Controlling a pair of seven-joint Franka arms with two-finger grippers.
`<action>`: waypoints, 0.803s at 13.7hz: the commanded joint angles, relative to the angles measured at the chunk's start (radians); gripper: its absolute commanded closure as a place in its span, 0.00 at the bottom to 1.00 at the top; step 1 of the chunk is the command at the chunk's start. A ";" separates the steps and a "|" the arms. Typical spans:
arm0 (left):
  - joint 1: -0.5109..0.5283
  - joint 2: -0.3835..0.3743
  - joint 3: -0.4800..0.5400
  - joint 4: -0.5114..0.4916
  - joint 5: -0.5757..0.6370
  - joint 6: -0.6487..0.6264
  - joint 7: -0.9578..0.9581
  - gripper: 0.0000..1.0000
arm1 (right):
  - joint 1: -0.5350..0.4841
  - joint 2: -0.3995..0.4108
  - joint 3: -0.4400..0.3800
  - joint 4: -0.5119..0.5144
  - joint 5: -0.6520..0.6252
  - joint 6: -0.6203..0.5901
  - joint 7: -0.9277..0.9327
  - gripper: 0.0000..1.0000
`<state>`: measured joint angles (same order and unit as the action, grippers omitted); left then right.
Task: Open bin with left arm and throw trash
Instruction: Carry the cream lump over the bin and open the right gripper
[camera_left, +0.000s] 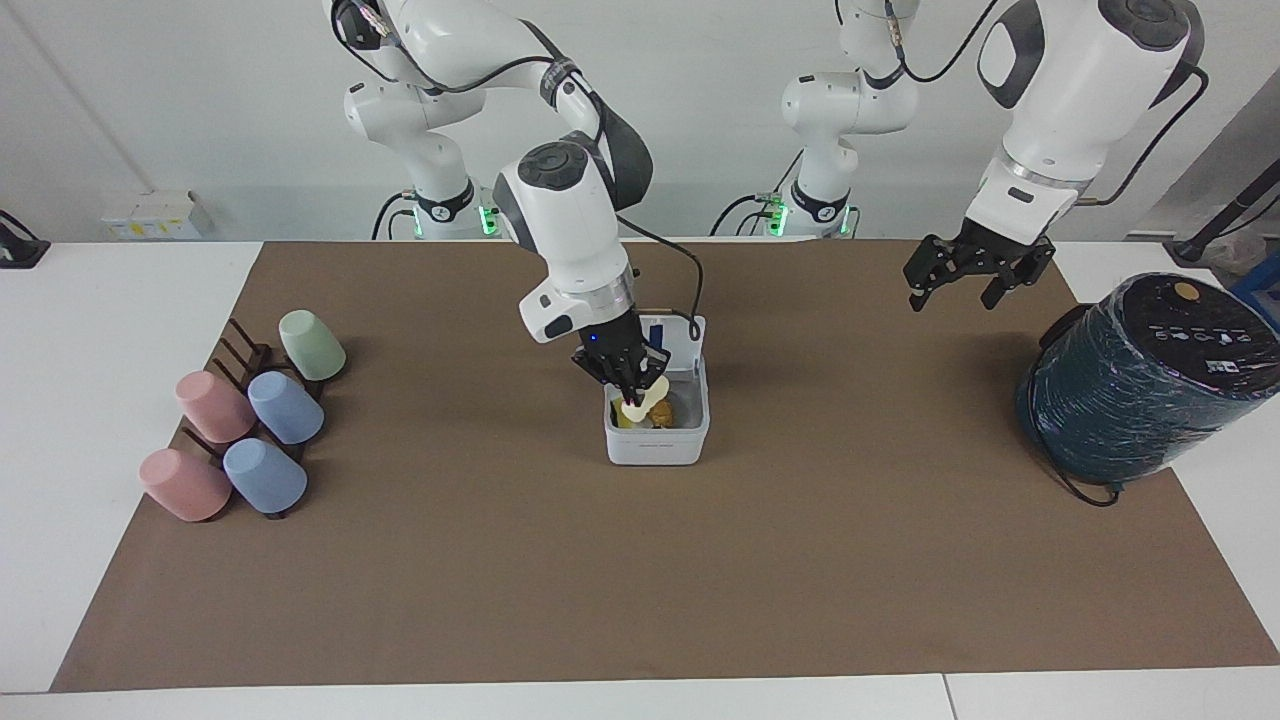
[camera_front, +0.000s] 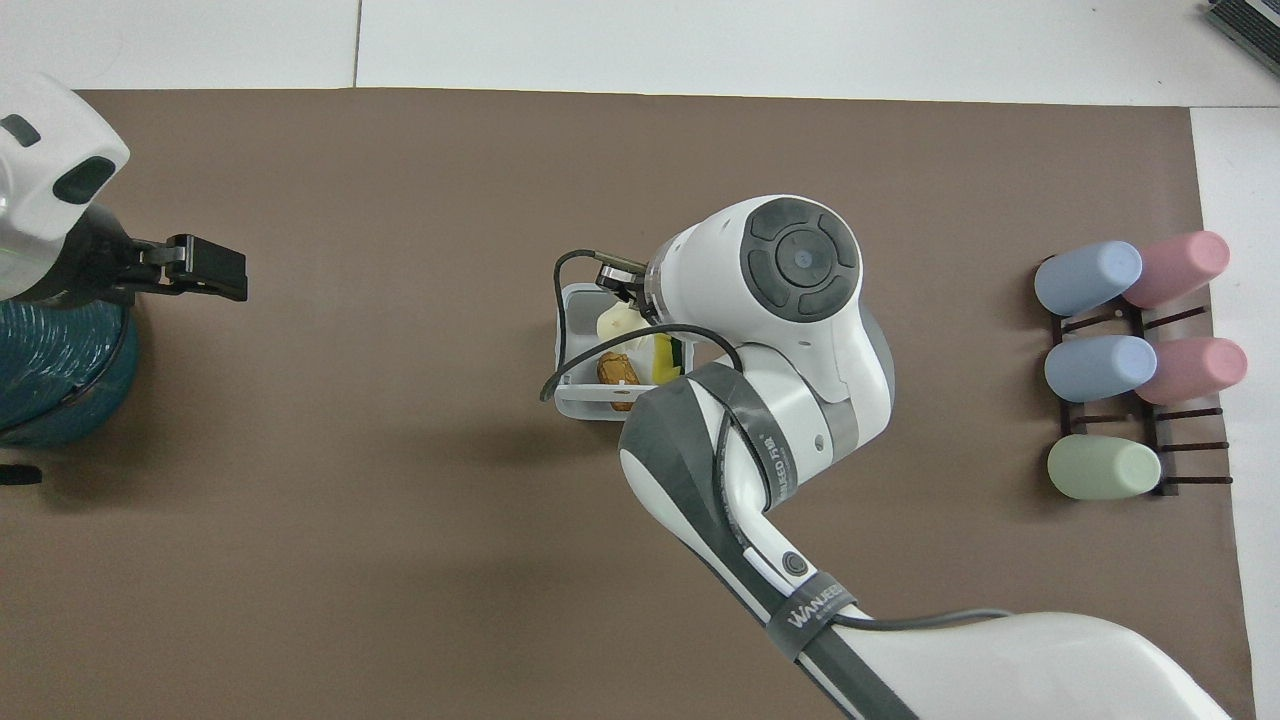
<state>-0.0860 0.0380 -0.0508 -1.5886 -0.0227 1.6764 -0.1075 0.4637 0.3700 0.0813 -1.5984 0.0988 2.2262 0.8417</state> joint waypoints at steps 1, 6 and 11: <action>0.002 -0.029 -0.001 -0.034 0.023 0.023 0.009 0.00 | 0.019 0.003 0.000 -0.018 -0.004 -0.005 0.020 0.00; 0.003 -0.029 0.000 -0.033 0.023 0.019 0.011 0.00 | 0.010 -0.006 -0.002 -0.018 -0.069 -0.014 0.016 0.00; 0.003 -0.029 0.000 -0.034 0.023 0.019 0.012 0.00 | -0.062 -0.132 -0.006 -0.109 -0.145 -0.043 -0.006 0.00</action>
<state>-0.0860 0.0378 -0.0510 -1.5886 -0.0224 1.6765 -0.1075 0.4263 0.3305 0.0667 -1.6191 -0.0109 2.2014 0.8397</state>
